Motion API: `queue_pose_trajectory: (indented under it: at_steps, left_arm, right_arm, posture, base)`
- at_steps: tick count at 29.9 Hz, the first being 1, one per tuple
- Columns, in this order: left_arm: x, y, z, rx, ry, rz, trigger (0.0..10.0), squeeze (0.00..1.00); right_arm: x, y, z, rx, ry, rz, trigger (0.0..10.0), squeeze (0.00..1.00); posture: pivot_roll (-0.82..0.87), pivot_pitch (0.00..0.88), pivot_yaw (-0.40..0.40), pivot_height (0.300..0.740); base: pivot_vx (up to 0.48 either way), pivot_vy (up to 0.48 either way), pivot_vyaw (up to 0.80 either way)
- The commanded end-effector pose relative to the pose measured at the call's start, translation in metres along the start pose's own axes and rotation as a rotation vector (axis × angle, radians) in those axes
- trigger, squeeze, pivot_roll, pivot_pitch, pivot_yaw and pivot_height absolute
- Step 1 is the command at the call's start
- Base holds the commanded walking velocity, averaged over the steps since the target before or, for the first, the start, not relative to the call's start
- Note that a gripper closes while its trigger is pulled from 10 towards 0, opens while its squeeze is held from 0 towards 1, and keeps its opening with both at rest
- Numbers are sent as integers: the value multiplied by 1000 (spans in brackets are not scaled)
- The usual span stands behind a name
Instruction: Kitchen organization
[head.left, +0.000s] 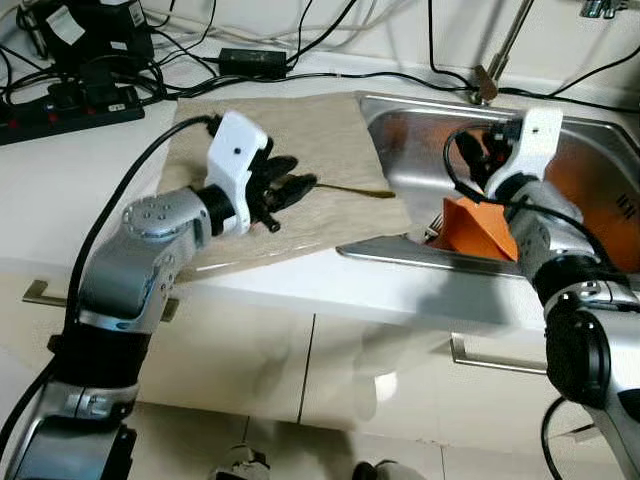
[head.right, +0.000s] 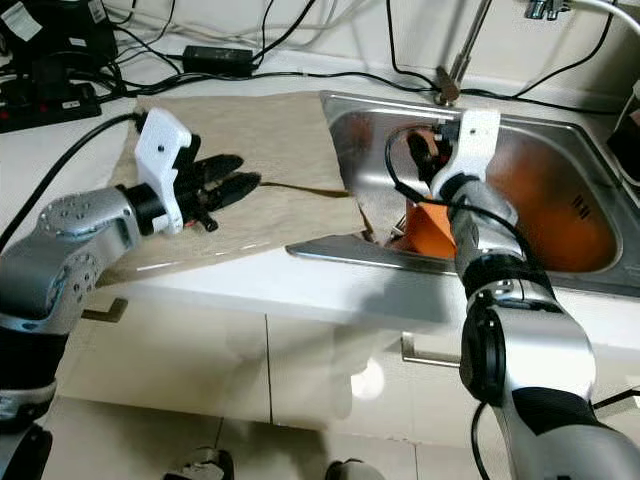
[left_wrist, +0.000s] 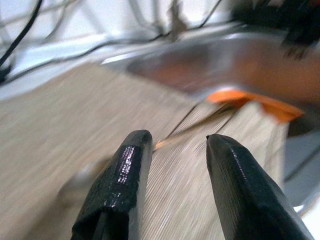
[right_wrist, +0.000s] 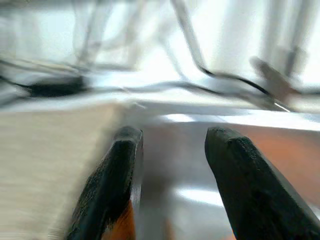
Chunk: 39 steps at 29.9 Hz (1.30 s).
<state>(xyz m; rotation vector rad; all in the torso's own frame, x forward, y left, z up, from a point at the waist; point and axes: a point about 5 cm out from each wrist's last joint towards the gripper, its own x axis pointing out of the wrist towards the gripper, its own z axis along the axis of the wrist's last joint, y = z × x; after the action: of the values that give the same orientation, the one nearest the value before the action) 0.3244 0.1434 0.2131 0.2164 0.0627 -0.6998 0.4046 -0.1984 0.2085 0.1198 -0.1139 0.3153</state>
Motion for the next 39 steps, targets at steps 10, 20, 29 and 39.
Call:
queue_pose_trajectory:
  at_steps: [10,20,29,39]
  left_arm:
    - [9,-29,-32,71,97,-54,10000,0]
    - [0,-39,-48,139,164,-132,10000,0]
    - [-18,-43,-45,178,197,-218,10000,0]
    - [-29,-42,-34,182,184,-239,10000,0]
  right_arm:
    - [21,43,13,-170,125,350,10000,0]
    - [17,61,-2,-143,222,559,10000,0]
    - [8,54,-23,-96,318,538,10000,0]
    - [-1,62,-41,-71,427,656,10000,0]
  posture:
    - [122,6,-111,740]
    - [134,25,-130,740]
    - [157,47,-145,740]
    - [180,63,-168,740]
  base:
    - [0,0,0]
    - [0,0,0]
    - [0,0,0]
    - [0,0,0]
